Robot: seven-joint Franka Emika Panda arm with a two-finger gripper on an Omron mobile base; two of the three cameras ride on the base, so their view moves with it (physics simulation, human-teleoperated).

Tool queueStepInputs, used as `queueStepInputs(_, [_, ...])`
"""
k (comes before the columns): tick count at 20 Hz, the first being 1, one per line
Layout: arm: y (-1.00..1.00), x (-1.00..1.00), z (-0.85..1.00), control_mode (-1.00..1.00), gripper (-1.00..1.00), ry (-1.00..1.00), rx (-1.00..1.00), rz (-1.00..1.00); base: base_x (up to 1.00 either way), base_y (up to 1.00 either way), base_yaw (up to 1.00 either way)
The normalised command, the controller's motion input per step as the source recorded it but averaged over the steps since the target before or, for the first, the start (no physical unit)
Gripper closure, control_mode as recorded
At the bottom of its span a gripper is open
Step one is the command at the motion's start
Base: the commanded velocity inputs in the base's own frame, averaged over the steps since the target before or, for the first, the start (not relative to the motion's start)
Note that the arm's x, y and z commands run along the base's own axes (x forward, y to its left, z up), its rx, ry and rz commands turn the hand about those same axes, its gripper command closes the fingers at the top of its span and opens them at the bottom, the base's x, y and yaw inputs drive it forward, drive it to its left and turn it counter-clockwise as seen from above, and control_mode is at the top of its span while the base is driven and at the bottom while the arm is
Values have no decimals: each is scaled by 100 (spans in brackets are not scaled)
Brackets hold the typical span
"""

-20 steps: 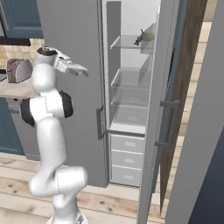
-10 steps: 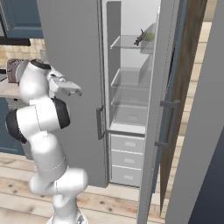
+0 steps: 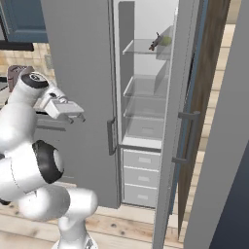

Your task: Pick up the frozen fish from the freezer, place it on any shelf in the fridge, and close the fridge and freezer doors when done.

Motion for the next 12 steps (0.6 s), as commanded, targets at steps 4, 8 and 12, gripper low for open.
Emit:
queueStepInputs(4, [-74,-100,11,-100,-100,-6,22,18,0,0,0])
queueStepInputs(8, [-90,-100,9,-100,-100,-5,25,19,0,0,0])
queueStepInputs(12, [-100,-100,9,-100,-100,-5,26,20,0,0,0])
